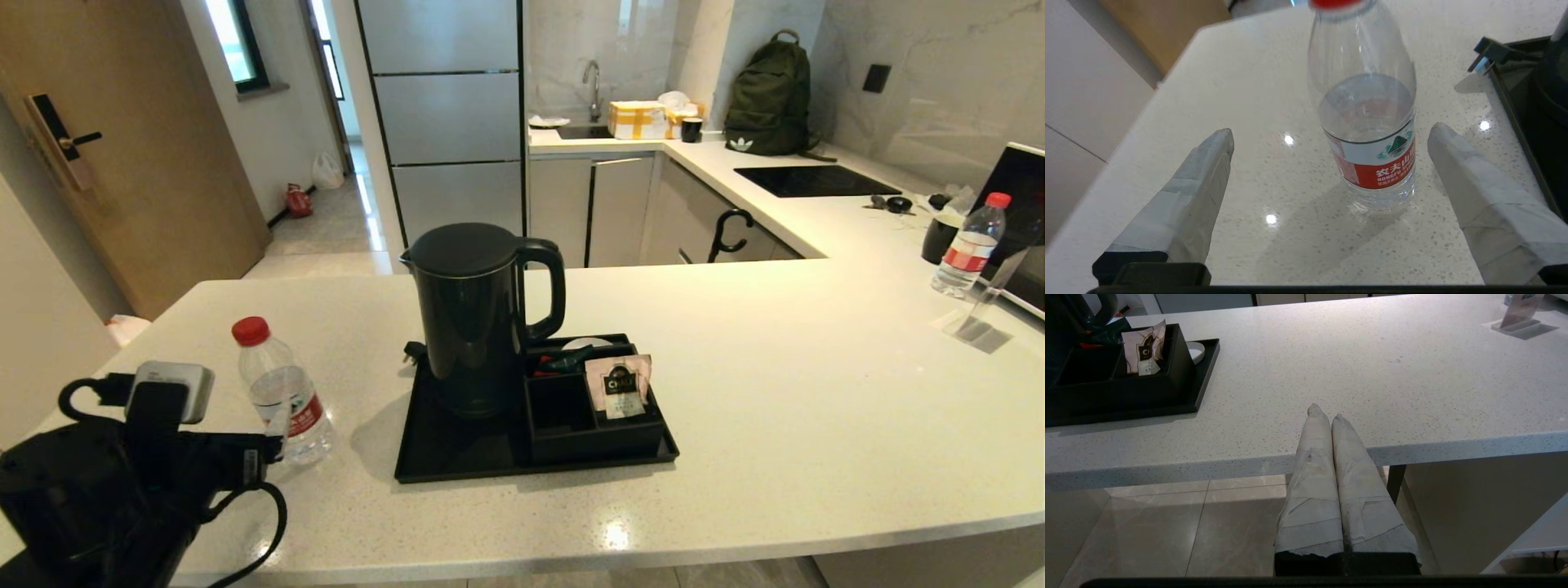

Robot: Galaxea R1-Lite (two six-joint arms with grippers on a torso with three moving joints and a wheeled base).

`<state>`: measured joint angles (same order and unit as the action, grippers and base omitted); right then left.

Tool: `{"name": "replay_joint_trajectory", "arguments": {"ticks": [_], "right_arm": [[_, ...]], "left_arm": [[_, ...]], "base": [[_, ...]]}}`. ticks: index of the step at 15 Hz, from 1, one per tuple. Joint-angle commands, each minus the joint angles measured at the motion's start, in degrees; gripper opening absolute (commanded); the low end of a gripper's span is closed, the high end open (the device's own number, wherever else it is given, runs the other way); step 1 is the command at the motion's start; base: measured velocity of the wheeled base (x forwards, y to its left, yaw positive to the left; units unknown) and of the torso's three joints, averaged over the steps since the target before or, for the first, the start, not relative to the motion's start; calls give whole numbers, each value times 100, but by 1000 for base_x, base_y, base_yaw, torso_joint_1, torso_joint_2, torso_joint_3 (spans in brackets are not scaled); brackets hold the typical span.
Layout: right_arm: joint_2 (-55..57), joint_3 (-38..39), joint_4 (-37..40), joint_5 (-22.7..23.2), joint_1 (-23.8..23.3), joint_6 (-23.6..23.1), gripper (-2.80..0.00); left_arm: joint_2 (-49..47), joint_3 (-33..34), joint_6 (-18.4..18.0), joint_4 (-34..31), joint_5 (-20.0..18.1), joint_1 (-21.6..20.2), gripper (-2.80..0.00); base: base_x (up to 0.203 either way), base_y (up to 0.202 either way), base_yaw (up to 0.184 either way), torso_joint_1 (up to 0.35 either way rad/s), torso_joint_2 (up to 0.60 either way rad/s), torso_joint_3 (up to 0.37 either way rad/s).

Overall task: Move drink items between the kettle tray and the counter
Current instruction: Pick up the tea bag

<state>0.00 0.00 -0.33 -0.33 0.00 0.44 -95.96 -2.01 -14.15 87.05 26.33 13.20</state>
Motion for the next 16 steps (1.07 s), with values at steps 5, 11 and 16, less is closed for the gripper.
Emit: {"name": "replay_joint_trajectory", "arguments": {"ticks": [5, 11, 16], "right_arm": [[0, 9, -2, -2, 0, 0, -280], [0, 9, -2, -2, 0, 0, -280], [0, 9, -2, -2, 0, 0, -280]], "left_arm": [[1508, 98, -699, -395, 343, 269, -280], [2332, -1149, -774, -1583, 912, 268, -280], [4095, -3333, -695, -5645, 1347, 210, -280]], "base": [[0, 0, 0, 0, 0, 0], [0, 0, 0, 0, 0, 0], [0, 0, 0, 0, 0, 0]]}}
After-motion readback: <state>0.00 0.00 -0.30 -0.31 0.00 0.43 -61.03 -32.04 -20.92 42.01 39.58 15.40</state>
